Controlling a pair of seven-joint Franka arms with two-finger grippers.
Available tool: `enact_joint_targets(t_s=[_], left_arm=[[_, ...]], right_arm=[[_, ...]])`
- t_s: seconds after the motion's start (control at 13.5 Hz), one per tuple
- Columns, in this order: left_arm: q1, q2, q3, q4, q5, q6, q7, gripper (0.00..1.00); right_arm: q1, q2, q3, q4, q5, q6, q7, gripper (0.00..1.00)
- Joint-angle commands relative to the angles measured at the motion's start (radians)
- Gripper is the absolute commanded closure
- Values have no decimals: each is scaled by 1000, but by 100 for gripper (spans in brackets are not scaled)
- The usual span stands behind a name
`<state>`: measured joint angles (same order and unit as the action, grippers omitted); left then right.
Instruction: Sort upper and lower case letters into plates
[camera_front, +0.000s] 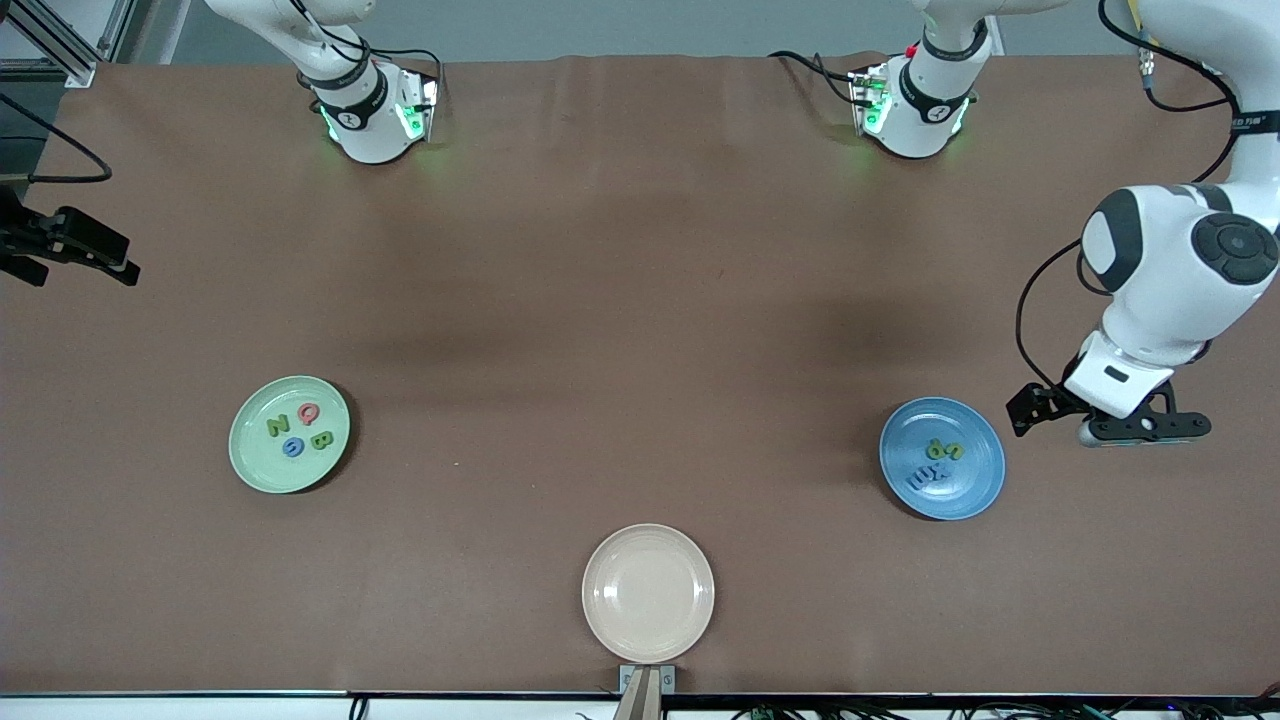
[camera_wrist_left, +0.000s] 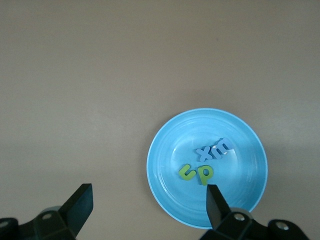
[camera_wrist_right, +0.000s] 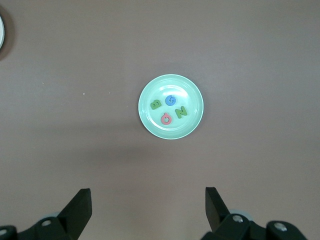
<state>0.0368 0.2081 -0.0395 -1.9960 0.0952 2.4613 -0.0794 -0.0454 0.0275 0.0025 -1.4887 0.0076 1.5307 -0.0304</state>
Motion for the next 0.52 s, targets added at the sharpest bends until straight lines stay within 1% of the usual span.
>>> enact_joint_targets(t_s=[0.0,0.22,0.3,0.44], left_arm=[[-1,-84,-7,20,18,-123,10,0],[-1,-150,-42,100,9,-333,3,0],[-3,-168,-43,124,6,-405,6,0],[-3,-225,-72,144,3,-499,4,0]], right_arm=[[-16,-3,14,11,-5,-12,12,0],[-11,-5,17,8,-5,-21,12,0],[-13,-8,17,5,-5,-23,12,0],[-13,-9,16,4,-5,-24,12,0]])
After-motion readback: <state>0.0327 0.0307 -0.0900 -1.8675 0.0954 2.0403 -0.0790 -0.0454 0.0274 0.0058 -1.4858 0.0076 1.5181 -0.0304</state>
